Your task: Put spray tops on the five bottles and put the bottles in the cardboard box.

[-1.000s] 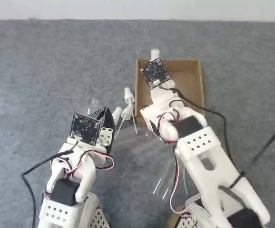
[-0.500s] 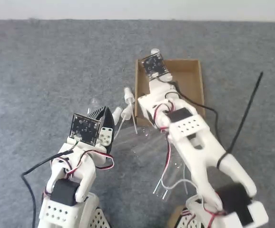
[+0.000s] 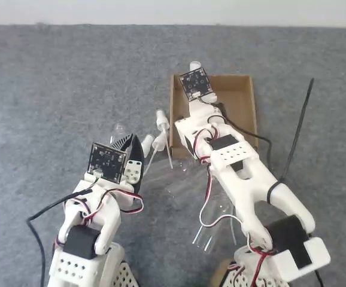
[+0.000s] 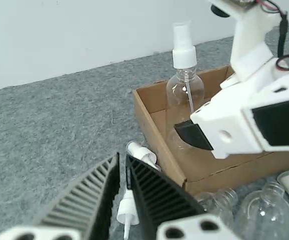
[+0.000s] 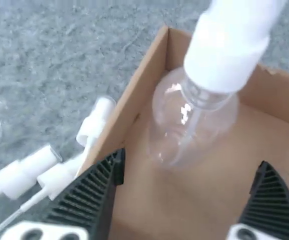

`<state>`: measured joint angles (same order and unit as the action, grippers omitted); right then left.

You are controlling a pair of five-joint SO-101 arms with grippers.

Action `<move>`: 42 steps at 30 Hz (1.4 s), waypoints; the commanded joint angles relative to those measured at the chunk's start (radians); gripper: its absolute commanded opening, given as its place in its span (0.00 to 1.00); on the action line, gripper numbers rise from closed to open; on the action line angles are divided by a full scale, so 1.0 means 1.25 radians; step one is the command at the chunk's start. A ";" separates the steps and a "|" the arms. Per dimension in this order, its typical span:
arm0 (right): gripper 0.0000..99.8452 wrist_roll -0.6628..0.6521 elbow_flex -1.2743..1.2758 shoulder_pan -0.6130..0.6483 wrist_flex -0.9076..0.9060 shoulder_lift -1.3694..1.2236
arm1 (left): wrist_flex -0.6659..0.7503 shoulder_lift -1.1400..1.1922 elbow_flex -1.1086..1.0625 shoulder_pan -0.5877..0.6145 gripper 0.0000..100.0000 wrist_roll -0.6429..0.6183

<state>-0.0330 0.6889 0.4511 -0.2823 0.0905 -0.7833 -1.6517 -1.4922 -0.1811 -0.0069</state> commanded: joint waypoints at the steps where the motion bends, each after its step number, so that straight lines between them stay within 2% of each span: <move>1: 0.34 0.009 -0.042 -0.013 0.079 0.008 | 0.020 -0.007 0.007 0.004 0.01 -0.004; 9: 0.34 0.009 0.043 -0.007 0.258 0.006 | 0.020 -0.007 0.007 0.004 0.01 -0.004; 19: 0.34 0.009 0.021 -0.013 0.355 -0.090 | 0.020 -0.007 0.007 0.005 0.01 -0.004; 35: 0.34 0.015 0.021 -0.029 0.365 -0.102 | 0.020 -0.009 0.007 0.005 0.01 -0.004; 42: 0.20 0.009 0.025 -0.029 0.427 -0.104 | 0.020 -0.009 0.007 0.005 0.01 -0.004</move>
<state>-0.0284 0.7564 0.4281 0.2117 -0.0491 -0.7833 -1.6517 -1.4922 -0.1811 -0.0069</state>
